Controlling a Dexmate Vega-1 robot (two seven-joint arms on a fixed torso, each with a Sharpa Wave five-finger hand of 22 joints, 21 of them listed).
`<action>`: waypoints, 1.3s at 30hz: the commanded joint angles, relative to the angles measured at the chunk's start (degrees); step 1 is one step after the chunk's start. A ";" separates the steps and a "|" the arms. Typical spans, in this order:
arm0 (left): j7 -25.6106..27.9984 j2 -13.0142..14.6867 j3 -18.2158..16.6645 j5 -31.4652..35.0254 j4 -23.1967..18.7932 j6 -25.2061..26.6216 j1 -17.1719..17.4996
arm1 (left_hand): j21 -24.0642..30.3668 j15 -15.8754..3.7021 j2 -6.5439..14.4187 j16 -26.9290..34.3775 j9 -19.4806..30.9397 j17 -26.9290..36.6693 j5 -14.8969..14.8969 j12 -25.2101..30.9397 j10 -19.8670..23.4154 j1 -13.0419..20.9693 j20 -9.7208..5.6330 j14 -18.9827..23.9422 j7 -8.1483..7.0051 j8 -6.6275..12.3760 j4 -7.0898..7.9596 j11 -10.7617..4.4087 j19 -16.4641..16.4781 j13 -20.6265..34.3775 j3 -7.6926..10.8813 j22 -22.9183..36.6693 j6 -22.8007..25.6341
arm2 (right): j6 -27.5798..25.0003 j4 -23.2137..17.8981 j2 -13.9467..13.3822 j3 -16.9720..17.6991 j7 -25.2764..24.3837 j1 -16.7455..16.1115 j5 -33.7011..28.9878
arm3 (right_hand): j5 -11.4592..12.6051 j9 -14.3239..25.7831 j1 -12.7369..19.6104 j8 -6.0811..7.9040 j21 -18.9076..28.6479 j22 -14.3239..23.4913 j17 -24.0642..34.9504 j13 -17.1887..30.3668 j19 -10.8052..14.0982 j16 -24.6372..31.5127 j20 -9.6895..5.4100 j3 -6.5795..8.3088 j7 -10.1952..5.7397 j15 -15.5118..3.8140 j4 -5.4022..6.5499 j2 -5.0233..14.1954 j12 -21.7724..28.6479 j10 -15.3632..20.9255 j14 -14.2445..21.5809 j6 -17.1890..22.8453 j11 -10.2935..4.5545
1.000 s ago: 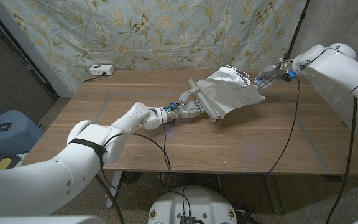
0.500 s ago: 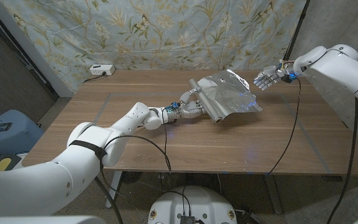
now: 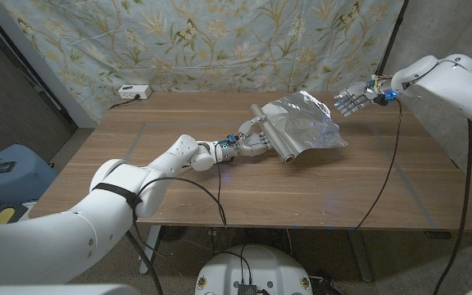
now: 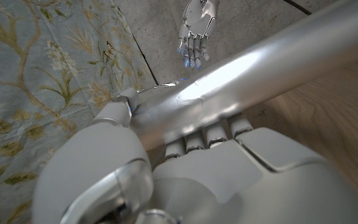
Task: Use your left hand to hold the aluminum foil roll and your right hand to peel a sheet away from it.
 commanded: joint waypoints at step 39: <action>5.66 1.80 -0.02 -3.64 -9.57 1.78 4.27 | -0.93 0.09 0.20 0.45 -0.07 -0.07 -0.83 0.47 0.04 -0.80 0.01 0.04 0.30 0.21 -0.19 0.23 0.40 -0.02 0.20 0.23 -0.16 | 31.36 47.74 17.05 -8.92 24.54 15.26 -8.97 | 0.80 -0.12 -3.84 -0.26 -5.65 0.05 1.26 0.25 -7.64 -3.61 3.11 -5.50 1.00 3.30 -1.46 -4.07 -0.18 -12.99 -12.95 -12.40 1.47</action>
